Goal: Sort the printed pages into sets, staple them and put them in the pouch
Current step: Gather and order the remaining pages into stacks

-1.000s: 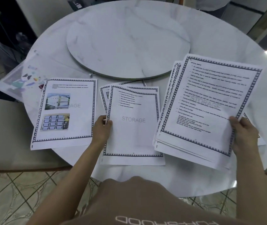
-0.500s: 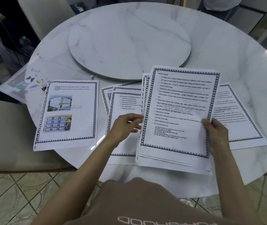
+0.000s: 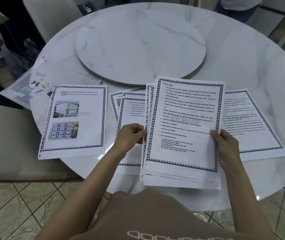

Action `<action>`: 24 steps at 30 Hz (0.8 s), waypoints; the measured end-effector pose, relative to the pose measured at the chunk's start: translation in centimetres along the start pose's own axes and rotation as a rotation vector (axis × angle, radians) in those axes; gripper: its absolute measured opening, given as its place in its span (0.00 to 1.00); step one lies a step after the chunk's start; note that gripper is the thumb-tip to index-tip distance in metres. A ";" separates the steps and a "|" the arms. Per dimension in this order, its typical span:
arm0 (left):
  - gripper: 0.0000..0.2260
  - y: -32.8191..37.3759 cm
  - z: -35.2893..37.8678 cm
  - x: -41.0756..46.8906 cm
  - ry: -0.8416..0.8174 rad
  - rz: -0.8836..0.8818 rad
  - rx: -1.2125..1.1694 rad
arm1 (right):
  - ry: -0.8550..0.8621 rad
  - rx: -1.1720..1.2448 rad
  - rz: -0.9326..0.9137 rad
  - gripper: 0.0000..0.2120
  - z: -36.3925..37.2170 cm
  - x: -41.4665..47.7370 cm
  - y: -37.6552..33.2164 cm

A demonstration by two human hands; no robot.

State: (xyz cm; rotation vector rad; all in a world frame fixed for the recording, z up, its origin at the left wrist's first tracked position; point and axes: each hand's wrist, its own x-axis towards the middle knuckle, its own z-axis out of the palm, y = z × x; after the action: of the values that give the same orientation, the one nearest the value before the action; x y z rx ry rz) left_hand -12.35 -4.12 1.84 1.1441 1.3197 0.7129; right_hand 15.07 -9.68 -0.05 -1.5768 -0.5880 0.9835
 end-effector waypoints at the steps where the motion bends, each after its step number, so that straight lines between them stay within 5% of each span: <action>1: 0.07 0.0 0.0 0.1 0.010 0.005 0.008 | -0.001 -0.011 -0.012 0.06 0.0 0.0 -0.1; 14: 0.03 -2.2 -3.5 2.0 0.230 -0.024 0.186 | 0.246 0.041 -0.028 0.04 -5.1 0.9 -2.6; 24: 0.10 -3.9 -4.9 3.0 0.275 -0.103 0.236 | 0.371 0.076 -0.008 0.06 -8.4 -0.3 -2.7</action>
State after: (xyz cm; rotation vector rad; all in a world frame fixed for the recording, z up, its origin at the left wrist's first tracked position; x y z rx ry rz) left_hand -17.34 -1.51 -2.25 1.1837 1.7190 0.6677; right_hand 22.30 -13.84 2.79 -1.6349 -0.2948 0.6749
